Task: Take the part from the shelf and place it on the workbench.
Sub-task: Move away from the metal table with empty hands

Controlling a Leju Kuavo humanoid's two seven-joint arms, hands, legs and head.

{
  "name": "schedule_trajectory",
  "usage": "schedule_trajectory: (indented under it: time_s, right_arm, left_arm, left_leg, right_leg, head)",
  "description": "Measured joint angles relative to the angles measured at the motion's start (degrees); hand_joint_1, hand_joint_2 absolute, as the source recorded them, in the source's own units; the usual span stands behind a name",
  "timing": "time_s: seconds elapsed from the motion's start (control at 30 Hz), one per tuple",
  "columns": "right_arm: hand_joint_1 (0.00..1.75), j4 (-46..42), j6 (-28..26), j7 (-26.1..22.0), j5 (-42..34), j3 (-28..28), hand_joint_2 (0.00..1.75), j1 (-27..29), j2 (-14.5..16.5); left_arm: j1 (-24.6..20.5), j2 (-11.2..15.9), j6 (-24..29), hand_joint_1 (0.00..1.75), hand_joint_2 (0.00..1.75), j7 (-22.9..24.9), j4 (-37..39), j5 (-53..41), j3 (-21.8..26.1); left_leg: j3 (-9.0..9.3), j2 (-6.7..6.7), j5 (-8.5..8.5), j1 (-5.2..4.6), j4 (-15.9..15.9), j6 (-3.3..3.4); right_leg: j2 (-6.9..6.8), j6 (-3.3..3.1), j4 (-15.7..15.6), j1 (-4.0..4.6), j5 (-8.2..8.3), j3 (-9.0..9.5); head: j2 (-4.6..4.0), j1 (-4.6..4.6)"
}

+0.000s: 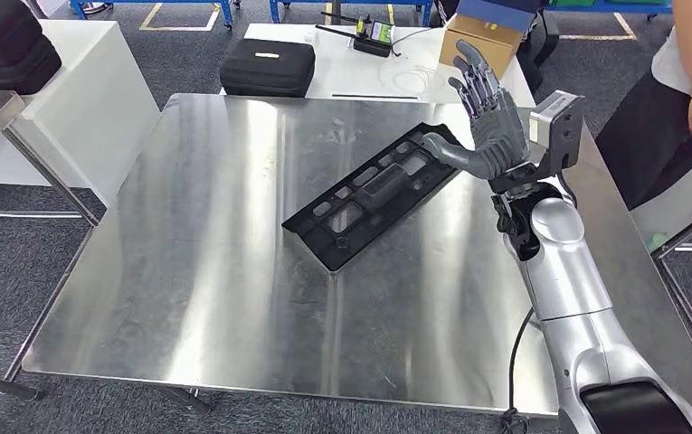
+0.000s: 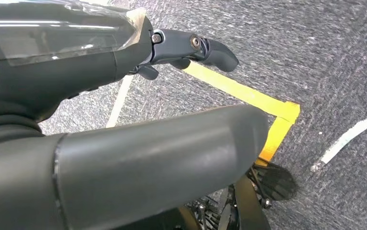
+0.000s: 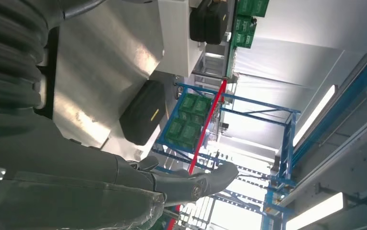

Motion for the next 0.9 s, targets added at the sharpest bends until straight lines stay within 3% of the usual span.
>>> schedule_trajectory:
  time_s: [0.07,0.13,0.2,0.23,0.27,0.3,0.37,0.4,0.43,0.5,0.57,0.6,0.67,0.73,0.77,0.8,0.87,0.9]
  right_arm:
    - [0.0,0.1,-0.1,0.0,0.4,0.2,1.75,0.0,0.3]
    - [0.0,0.2,-0.3,0.1,0.8,0.3,1.75,-0.1,0.6]
    - [0.0,0.4,-0.4,0.1,1.0,0.4,1.75,0.0,0.9]
    - [0.0,0.6,-0.5,0.1,1.1,0.4,1.75,0.0,1.0]
    - [0.0,0.7,-0.5,0.0,1.2,0.5,1.75,0.0,1.1]
    - [0.0,0.8,-0.6,0.0,1.3,0.6,1.75,0.0,1.1]
    - [0.0,0.9,-0.6,0.0,1.4,0.6,1.75,0.0,1.1]
    - [0.0,0.9,-0.7,-0.1,1.4,0.6,1.75,-0.1,1.1]
    - [0.0,0.9,-0.7,-0.1,1.4,0.7,1.75,-0.1,1.1]
    - [0.0,1.0,-0.7,-0.2,1.5,0.7,1.75,-0.2,1.2]
    - [0.0,1.1,-0.7,-0.3,1.6,0.8,1.75,-0.4,1.2]
    - [0.0,1.2,-0.8,-0.4,1.6,0.8,1.75,-0.4,1.2]
    - [0.0,1.4,-0.8,-0.4,1.6,0.9,1.75,-0.5,1.2]
    - [0.0,1.6,-0.8,-0.4,1.6,1.0,1.75,-0.5,1.1]
    - [0.0,1.8,-0.8,-0.4,1.6,1.0,1.75,-0.4,1.2]
    - [0.0,1.9,-0.8,-0.4,1.6,1.0,1.75,-0.4,1.2]
    - [0.0,1.9,-0.8,-0.4,1.6,1.2,1.75,-0.6,1.2]
    - [0.0,1.9,-0.8,-0.4,1.6,1.2,1.75,-0.7,1.3]
  left_arm:
    - [0.0,0.0,0.0,0.0,0.0,0.0,0.0,0.0,0.2]
    - [0.0,0.0,0.0,0.0,0.0,0.0,0.0,-0.1,0.3]
    - [0.0,0.1,-0.1,0.0,0.0,0.0,0.0,-0.1,0.3]
    - [0.0,0.1,-0.2,0.0,0.0,0.0,0.0,-0.1,0.4]
    - [0.0,0.1,-0.3,0.0,0.0,0.0,0.0,-0.1,0.4]
    - [0.0,0.1,-0.3,0.0,0.0,0.0,0.0,-0.1,0.4]
    - [-0.1,0.1,-0.4,0.0,0.0,0.0,0.0,-0.1,0.4]
    - [-0.2,0.1,-0.4,0.0,0.0,-0.1,0.0,-0.1,0.4]
    - [-0.3,0.1,-0.4,0.0,0.0,-0.1,0.0,-0.1,0.4]
    - [-0.3,0.1,-0.4,0.0,0.0,-0.1,0.0,-0.1,0.5]
    - [-0.3,0.0,-0.3,0.0,0.0,-0.1,0.0,-0.1,0.5]
    - [-0.4,0.0,-0.2,0.0,0.0,-0.1,0.0,-0.1,0.6]
    - [-0.4,0.0,-0.1,0.0,0.0,-0.1,-0.1,-0.1,0.6]
    - [-0.4,-0.1,-0.1,0.0,0.0,-0.1,-0.1,-0.1,0.6]
    - [-0.4,-0.1,-0.1,0.0,0.0,-0.1,-0.1,-0.1,0.6]
    - [-0.4,-0.1,-0.1,0.0,0.0,-0.1,-0.1,-0.1,0.6]
    - [-0.4,-0.1,-0.1,0.0,0.0,-0.1,-0.1,-0.1,0.6]
    - [-0.4,-0.2,-0.1,0.0,0.0,-0.1,-0.1,-0.1,0.6]
  left_leg:
    - [-1.12,0.06,-1.51,0.25,1.4,-0.6]
    - [-3.34,0.22,-6.26,0.47,7.2,-1.18]
    - [-5.52,0.27,-10.53,0.57,14.7,-1.57]
    - [-5.62,0.28,-11.19,0.6,16.6,-1.62]
    - [-4.62,0.29,-10.83,0.61,16.4,-1.54]
    - [-2.35,0.3,-9.73,0.6,13.9,-1.35]
    - [3.91,0.29,-7.95,0.49,5.5,-0.77]
    - [6.08,0.23,-7.45,0.34,2.3,-0.46]
    - [7.15,0.18,-7.42,0.13,0.5,-0.18]
    - [6.78,0.15,-6.89,-0.22,-0.1,0.42]
    - [6.25,0.37,-5.8,-0.12,-0.8,1.25]
    - [5.79,0.47,-5.04,0.0,-1.1,1.63]
    - [4.46,0.56,-3.77,0.03,-1.2,2.08]
    - [2.88,0.62,-2.59,-0.05,-1.1,2.1]
    - [2.13,0.64,-2.02,-0.07,-1.1,2.05]
    - [1.48,0.66,-1.47,-0.07,-1.0,1.95]
    - [0.44,0.63,-0.52,-0.11,-0.9,1.55]
    - [0.1,0.6,-0.09,-0.18,-0.8,1.28]
  right_leg:
    - [-0.08,-1.25,0.1,-0.38,0.66,-0.93]
    - [-0.26,-2.53,0.1,-0.39,1.56,-2.02]
    - [-0.41,-3.09,0.1,-0.13,2.43,-3.2]
    - [-0.45,-3.11,0.1,-0.01,2.86,-3.75]
    - [-0.46,-3.05,0.2,0.07,3.27,-4.25]
    - [-0.45,-2.93,0.2,0.11,3.67,-4.68]
    - [-0.45,-2.46,0.2,0.27,4.39,-5.31]
    - [-0.49,-2.14,0.1,0.35,4.73,-5.49]
    - [-0.54,-1.75,0.1,0.4,5.06,-5.6]
    - [-0.65,-0.89,-0.2,0.44,5.81,-5.73]
    - [-0.69,-0.59,0.6,0.46,5.06,-6.58]
    - [-0.71,-0.8,2.4,0.52,3.5,-7.46]
    - [-0.73,-1.42,9.3,0.54,-1.2,-9.92]
    - [-0.73,-1.14,15.7,0.53,-4.06,-11.19]
    - [-0.73,-0.71,16.4,0.53,-4.07,-10.43]
    - [-0.74,-0.22,14.7,0.52,-3.3,-8.52]
    - [-0.75,0.23,6.4,0.55,-1.79,-2.28]
    - [-0.71,0.02,2.6,0.72,-1.59,0.42]
  head:
    - [-0.01,-0.02]
    - [-0.01,-0.04]
    - [0.0,-0.04]
    - [0.01,-0.03]
    - [0.01,-0.04]
    - [0.0,-0.04]
    - [0.0,-0.04]
    - [0.0,0.03]
    - [0.0,0.02]
    - [-0.01,0.08]
    - [-0.01,0.1]
    - [-0.01,0.12]
    - [0.0,0.19]
    - [-0.01,0.18]
    - [-0.01,0.18]
    - [-0.01,0.18]
    - [0.0,0.18]
    - [0.01,0.12]
